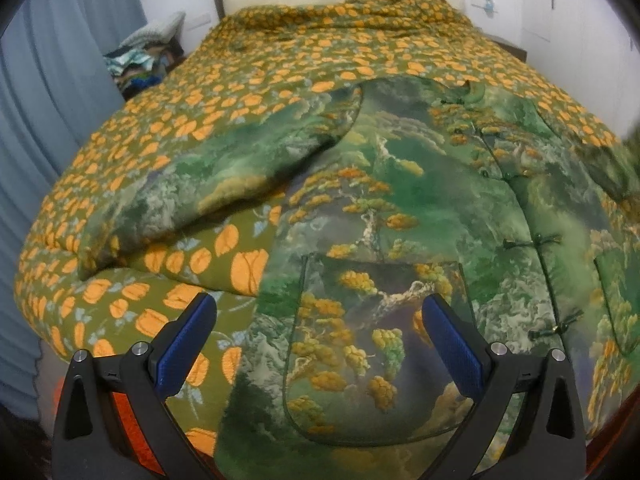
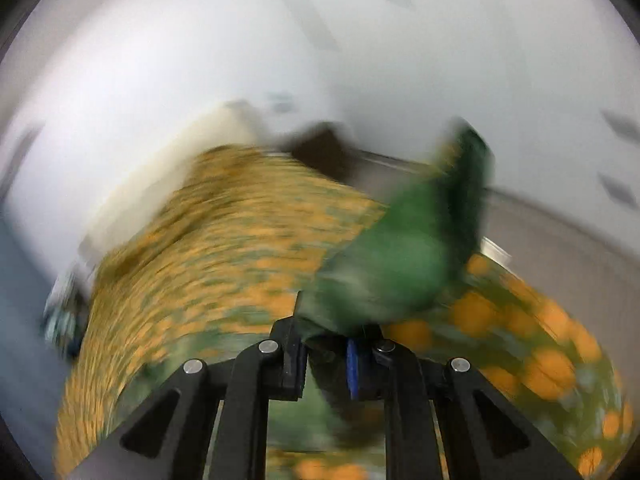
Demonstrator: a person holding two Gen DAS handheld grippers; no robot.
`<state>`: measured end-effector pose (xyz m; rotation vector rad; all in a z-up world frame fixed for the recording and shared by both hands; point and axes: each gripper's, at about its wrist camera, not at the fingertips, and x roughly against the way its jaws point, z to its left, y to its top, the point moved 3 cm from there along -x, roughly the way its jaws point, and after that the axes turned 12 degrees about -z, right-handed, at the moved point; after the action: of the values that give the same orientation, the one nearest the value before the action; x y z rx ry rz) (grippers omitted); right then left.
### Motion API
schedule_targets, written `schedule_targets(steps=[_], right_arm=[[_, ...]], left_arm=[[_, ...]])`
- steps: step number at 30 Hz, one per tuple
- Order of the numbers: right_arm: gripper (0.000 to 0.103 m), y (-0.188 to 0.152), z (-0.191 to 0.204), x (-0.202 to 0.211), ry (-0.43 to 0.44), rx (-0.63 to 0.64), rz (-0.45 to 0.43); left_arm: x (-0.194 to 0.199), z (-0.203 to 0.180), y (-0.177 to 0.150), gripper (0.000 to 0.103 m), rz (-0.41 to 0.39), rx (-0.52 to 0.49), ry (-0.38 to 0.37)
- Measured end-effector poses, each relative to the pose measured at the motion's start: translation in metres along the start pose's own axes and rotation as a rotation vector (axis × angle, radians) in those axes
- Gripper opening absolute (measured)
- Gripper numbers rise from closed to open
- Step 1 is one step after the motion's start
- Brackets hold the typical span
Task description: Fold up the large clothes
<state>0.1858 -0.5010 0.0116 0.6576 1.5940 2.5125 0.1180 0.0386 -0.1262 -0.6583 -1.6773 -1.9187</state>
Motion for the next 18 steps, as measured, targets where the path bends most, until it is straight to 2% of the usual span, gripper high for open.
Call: schedule_targets(steps=[2,3,5,7,9,12,13,14,16,18], right_arm=[[0.015,0.000,0.082,-0.013,0.127,0.102,0.033],[0.015,-0.005,0.106,-0.018,0.161,0.128,0.047],[0.015,-0.030,0.173,-0.038,0.246,0.211,0.101],[0.015,-0.073,0.227,-0.055,0.295,0.298,0.157],[0.015,-0.117,0.256,-0.067,0.316,0.342,0.217],[0.017,-0.197,0.281,-0.094,0.293,0.405,0.319],[0.024,-0.217,0.280,-0.098,0.284,0.411,0.360],[0.038,-0.249,0.281,-0.107,0.281,0.407,0.444],[0.062,-0.282,0.274,-0.110,0.303,0.388,0.561],[0.063,-0.298,0.271,-0.094,0.352,0.391,0.606]], left_arm=[[0.002,0.001,0.000,0.103,-0.008,0.007,-0.007],[0.005,0.002,0.000,0.103,-0.016,0.012,-0.008],[0.009,0.007,0.001,0.102,-0.029,0.021,-0.008],[0.012,0.012,0.000,0.102,-0.039,0.027,0.001],[0.011,0.016,-0.001,0.102,-0.036,0.033,0.009],[0.008,0.022,-0.005,0.102,-0.019,0.048,0.011],[0.007,0.023,-0.006,0.102,-0.015,0.048,0.011],[0.006,0.023,-0.007,0.102,-0.013,0.046,0.011],[0.005,0.023,-0.008,0.103,-0.011,0.044,0.010],[0.003,0.023,-0.008,0.103,-0.011,0.050,0.004]])
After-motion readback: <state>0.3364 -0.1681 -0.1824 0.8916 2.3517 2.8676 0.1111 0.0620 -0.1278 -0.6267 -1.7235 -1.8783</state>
